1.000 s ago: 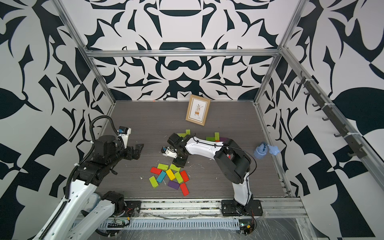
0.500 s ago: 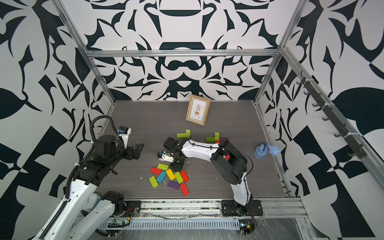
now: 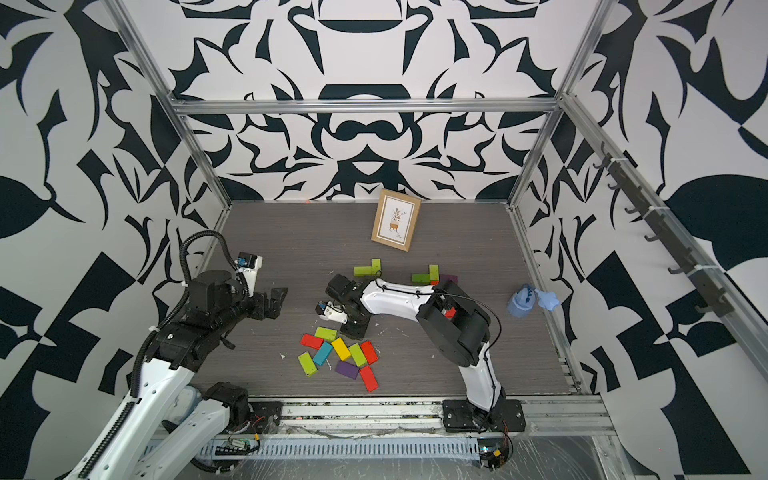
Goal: Assemble the letter t with building blocks
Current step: Pick up the building block from the center of the board.
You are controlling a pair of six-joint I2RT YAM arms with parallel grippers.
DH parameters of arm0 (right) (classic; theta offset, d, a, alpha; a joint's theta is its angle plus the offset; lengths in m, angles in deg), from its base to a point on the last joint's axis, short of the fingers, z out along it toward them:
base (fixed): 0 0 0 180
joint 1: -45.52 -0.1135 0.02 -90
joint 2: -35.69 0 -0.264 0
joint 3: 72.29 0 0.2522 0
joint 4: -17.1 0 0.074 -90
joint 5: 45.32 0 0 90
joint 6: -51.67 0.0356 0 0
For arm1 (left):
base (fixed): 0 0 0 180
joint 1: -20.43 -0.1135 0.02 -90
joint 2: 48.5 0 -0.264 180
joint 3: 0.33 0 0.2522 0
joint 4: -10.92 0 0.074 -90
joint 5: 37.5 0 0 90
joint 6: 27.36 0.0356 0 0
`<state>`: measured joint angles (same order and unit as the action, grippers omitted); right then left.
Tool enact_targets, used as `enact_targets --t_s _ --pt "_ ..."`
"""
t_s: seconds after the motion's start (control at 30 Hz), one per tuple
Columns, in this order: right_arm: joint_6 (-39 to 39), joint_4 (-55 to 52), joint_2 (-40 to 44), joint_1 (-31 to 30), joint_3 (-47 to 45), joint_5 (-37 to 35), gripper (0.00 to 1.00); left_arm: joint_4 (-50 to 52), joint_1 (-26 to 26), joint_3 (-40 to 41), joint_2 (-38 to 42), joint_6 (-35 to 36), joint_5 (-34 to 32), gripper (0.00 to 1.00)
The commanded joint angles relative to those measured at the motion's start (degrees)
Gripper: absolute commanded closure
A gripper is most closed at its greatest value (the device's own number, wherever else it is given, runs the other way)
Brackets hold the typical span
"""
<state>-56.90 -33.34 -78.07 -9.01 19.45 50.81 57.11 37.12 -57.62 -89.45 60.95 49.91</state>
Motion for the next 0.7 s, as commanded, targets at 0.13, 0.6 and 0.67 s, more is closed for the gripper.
enact_targets --t_s 0.13,0.6,0.67 --pt "-1.01 -1.9 -1.12 -0.28 2.01 -1.91 0.7 1.31 0.01 0.48 0.34 -0.38 -0.13 0.0" --pt "-9.76 -3.8 3.3 4.38 4.22 -2.56 0.97 1.28 0.01 0.59 0.93 -0.31 0.06 0.0" --pt "-12.27 -4.01 4.98 6.06 4.58 -1.86 0.99 1.25 0.01 0.55 0.81 -0.33 0.17 0.0"
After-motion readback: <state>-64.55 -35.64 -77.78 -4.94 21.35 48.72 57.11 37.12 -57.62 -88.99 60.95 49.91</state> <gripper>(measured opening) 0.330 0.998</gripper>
